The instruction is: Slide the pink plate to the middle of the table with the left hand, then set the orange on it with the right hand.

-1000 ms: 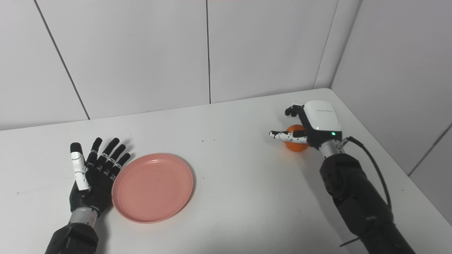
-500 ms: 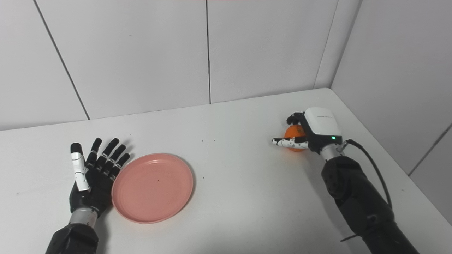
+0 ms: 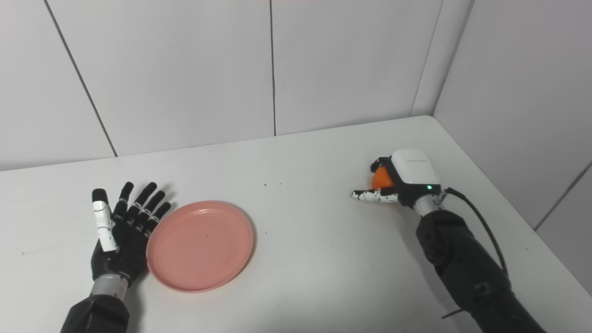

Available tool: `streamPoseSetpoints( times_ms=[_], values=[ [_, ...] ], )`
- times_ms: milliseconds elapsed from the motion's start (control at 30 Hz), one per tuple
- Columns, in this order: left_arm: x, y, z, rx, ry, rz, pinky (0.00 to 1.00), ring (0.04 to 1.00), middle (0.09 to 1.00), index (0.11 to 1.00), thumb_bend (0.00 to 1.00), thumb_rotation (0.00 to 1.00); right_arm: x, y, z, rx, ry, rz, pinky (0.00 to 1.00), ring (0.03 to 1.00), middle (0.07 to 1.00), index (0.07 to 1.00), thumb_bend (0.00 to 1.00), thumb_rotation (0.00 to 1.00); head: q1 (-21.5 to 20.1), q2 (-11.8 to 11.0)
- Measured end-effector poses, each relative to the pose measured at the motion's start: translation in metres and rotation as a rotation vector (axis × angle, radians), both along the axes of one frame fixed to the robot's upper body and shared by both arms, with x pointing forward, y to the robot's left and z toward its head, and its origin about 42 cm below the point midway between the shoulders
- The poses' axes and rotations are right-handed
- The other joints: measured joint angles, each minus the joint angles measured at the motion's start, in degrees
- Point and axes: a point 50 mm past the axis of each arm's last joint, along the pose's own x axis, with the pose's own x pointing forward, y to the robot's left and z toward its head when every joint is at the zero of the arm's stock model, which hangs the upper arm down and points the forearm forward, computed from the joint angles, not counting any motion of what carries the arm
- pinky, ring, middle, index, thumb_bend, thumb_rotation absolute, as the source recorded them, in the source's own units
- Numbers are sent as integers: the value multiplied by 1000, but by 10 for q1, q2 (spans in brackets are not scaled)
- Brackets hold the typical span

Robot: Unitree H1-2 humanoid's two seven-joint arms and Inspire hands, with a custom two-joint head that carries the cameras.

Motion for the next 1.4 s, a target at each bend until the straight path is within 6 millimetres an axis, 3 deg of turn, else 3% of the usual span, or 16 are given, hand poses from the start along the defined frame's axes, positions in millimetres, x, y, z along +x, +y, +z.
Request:
streamPoseSetpoints(
  times_ms=[167,233,300,367,433,567,767,1067,1100,1267,1400],
  values=[
    [-2,0,1,0,-1,0,809,828,825,993,765,846,0,1,-3,-5,-5,1,497,566,619,587,720,646,6,2],
    [-2,0,1,0,-1,-1,793,823,824,994,763,858,0,0,-4,-4,-4,-5,425,505,580,583,690,602,10,4],
    [-2,0,1,1,-1,-1,787,821,826,996,759,863,0,0,-5,10,-6,-7,332,418,517,550,645,516,9,4],
    [-3,1,2,3,4,-8,772,824,826,995,755,867,0,1,-6,29,-18,-13,247,314,406,492,527,225,9,4],
    [-3,2,3,5,9,-12,780,827,827,999,750,869,1,3,-9,56,-36,-22,176,226,303,474,503,174,9,4],
    [-4,2,3,6,13,-13,792,824,816,998,746,869,1,2,-14,106,-48,-7,121,163,224,469,496,162,14,4],
    [-4,3,3,8,14,-14,758,820,820,996,750,866,0,1,-19,123,-70,-6,112,156,217,469,493,161,17,-1],
    [-4,0,3,16,14,-21,804,829,817,997,741,870,-6,-3,-17,203,-94,-17,119,164,225,469,493,162,36,-9],
    [-5,0,3,15,13,-21,802,827,814,998,740,871,-8,-1,-16,209,-97,-11,119,164,227,469,493,161,57,-11],
    [-7,-3,2,12,15,-20,762,808,782,985,749,862,-26,13,-11,216,-87,54,111,156,220,469,496,157,86,-18],
    [-7,-7,1,25,19,-23,746,799,797,981,763,865,-28,25,-3,225,-98,99,104,145,207,469,497,158,105,-18]
  ],
)
